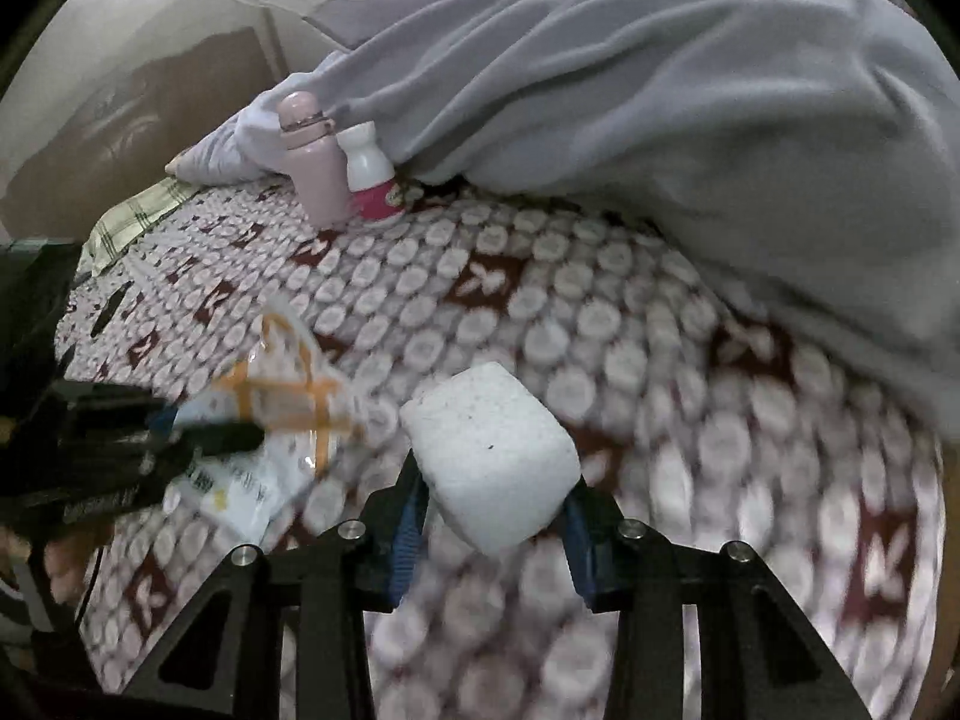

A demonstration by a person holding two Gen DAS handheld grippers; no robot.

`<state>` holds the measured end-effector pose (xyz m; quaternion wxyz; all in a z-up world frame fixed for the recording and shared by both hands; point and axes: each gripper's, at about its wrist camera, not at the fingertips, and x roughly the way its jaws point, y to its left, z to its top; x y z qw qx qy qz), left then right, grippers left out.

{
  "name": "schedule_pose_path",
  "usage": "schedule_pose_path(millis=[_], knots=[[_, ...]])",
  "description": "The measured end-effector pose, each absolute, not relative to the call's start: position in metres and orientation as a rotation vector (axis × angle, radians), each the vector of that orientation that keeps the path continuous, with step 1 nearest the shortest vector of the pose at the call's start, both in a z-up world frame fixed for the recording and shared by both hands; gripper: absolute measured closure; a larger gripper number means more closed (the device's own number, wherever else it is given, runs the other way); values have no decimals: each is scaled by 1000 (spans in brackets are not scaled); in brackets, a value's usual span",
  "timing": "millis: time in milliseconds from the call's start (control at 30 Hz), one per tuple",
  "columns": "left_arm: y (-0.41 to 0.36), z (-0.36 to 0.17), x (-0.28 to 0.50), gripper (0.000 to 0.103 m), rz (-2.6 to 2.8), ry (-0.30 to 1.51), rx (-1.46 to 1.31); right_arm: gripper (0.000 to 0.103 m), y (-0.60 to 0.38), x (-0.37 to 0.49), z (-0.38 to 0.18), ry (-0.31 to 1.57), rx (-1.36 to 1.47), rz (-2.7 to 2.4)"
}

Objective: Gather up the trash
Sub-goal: 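Grasp the white sponge block with the right tool while the left tool grasps the orange-white snack bag, then carry the sponge block and snack bag over the white bucket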

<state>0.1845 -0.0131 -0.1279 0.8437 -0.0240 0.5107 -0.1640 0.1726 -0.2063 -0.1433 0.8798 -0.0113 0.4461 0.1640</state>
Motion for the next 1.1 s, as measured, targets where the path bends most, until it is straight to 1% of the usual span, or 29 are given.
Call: schedule_pose_path(millis=[133,367,500,600,633,667,700,733,767,1000,1033,1067,1100], knots=[[-8,-110,162,97,-342,1061,-83,64,-217,132,-140,932,-2,323],[-28,-93,128,98,-363,1024,-65,64,-236,81,-135,929,56,282],[-35,-97,117,98,-363,1040,-68,64,-242,64,-133,932,59,268],[-27,-107,118,96,-333,1064,-141,64,-245,61,-137,959,66,271],[-22,-113,120,93,-321,1086,-181,64,-246,61,-139,970,68,270],[-18,-118,122,78,-310,1102,-217,63,-246,60,-141,983,71,271],[-14,-123,123,60,-301,1109,-252,61,-246,59,-144,996,76,277],[-11,-126,123,54,-293,1111,-281,58,-246,59,-146,998,79,279],[-7,-131,125,51,-277,1115,-315,58,-246,59,-148,998,80,279],[0,-157,141,51,-188,1146,-393,55,-248,62,-156,1012,76,267],[0,-161,143,51,-186,1150,-407,51,-247,62,-157,1011,64,265],[0,-164,144,51,-181,1153,-417,41,-246,62,-157,1009,45,260],[-2,-166,145,52,-174,1153,-416,37,-245,62,-158,1004,23,249]])
